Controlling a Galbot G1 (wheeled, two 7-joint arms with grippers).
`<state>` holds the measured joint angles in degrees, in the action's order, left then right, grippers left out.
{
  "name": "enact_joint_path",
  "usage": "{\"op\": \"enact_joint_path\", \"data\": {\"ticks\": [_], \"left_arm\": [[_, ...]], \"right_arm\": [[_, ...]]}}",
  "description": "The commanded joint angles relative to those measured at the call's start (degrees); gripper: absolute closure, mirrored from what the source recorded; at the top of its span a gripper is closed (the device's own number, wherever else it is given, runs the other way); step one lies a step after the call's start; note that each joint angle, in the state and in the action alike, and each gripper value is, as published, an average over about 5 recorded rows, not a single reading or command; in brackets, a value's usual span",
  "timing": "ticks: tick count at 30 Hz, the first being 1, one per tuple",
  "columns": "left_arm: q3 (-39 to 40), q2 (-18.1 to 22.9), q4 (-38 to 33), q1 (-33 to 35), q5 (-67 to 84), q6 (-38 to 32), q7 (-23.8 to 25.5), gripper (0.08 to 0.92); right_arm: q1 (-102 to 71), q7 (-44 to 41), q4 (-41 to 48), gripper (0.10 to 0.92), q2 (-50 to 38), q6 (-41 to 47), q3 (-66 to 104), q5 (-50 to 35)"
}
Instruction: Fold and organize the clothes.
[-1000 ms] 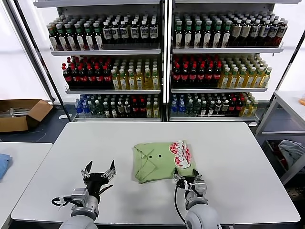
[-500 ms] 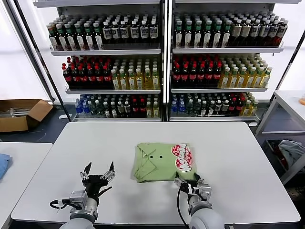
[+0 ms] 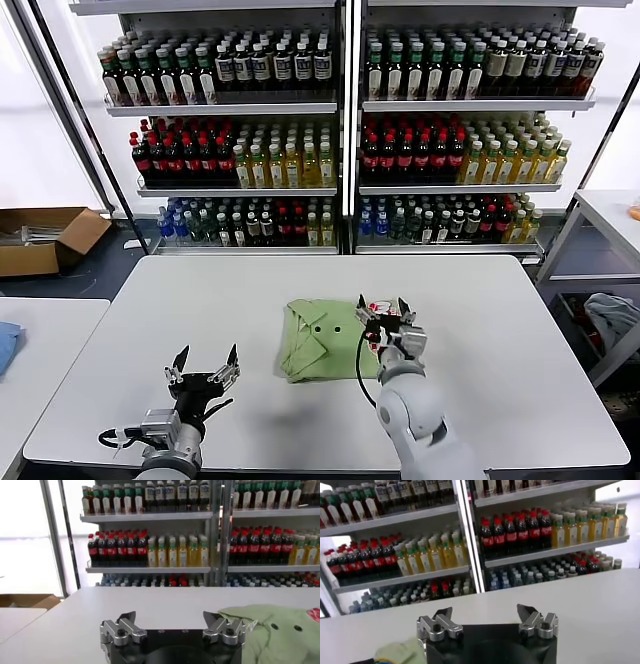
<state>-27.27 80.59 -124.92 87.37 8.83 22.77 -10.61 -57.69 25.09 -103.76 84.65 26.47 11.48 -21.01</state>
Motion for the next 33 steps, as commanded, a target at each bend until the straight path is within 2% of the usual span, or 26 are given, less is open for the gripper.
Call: {"op": "enact_joint_path", "data": {"ticks": [1,20,27,33], "left_arm": [[0.01,0.17,-0.17,0.70,-0.41,0.07,0.03,0.177],[0.78,-0.39,2.87,-1.34,-0.35,0.14,0.18,0.177],[1.12,-0.08,3.18,-1.72,-0.36,-0.01,0.39,0.177],[0.78,0.29,2.69,-1.59,-0.09,-1.91,0.07,0.177]], "right_arm": [[9.03,1.30,15.04,0.203,3.32,0.68,-0.19,-1.06],[4.06,-1.31,16.22,0.203,2.96,0.45,2.59,-2.26],[2.15,-6.18,12.39,0.203,0.79,-4.23,1.51,6.70],[0.78,-6.81,4.00,0.203,-2.25,-11.68,1.41,14.86]]}}
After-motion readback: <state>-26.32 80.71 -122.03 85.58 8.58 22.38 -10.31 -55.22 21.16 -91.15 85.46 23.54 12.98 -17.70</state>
